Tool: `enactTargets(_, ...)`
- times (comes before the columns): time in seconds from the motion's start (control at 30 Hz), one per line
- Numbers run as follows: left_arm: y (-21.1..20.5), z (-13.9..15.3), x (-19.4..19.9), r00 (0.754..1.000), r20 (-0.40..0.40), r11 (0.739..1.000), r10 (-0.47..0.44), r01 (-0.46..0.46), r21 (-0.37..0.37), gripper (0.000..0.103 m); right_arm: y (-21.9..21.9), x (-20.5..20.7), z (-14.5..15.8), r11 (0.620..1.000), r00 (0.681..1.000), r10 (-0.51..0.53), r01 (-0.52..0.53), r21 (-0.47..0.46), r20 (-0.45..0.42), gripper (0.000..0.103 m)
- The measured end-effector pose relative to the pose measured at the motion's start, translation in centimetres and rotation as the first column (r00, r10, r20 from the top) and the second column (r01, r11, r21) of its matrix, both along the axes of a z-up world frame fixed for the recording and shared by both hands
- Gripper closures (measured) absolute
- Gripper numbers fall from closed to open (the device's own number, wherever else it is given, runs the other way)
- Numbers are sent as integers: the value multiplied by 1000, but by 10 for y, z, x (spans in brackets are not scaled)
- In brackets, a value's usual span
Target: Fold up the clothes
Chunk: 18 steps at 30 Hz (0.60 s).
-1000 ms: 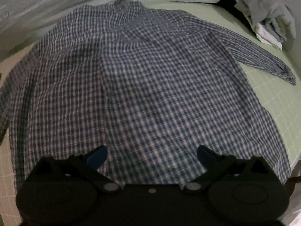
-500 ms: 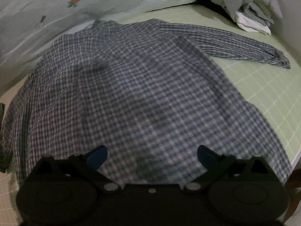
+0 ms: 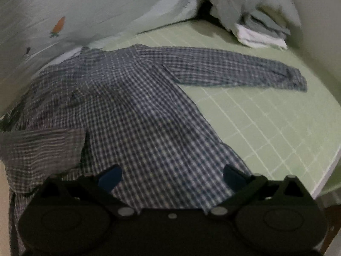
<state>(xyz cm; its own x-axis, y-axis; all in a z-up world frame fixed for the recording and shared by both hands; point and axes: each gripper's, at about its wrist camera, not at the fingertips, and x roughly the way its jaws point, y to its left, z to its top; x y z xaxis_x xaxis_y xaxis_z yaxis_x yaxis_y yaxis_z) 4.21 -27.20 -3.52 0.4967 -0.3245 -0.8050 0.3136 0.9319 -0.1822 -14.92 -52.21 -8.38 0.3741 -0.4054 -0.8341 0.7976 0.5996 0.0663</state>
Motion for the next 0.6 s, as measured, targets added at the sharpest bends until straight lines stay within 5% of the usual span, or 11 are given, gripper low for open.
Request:
enactTargets(0.2,89,-23,5,977,-48,976,205,-201,78,26,34,37,-10,985,988,152,-151,-77,9,6)
enactTargets(0.37,145,-31,3,968,-46,967,247,-243,79,23,56,63,-18,973,975,220,-217,-78,30,8)
enactTargets(0.6,160,-40,3,975,-54,972,216,-210,107,23,47,86,-42,982,979,189,-189,-9,77,28)
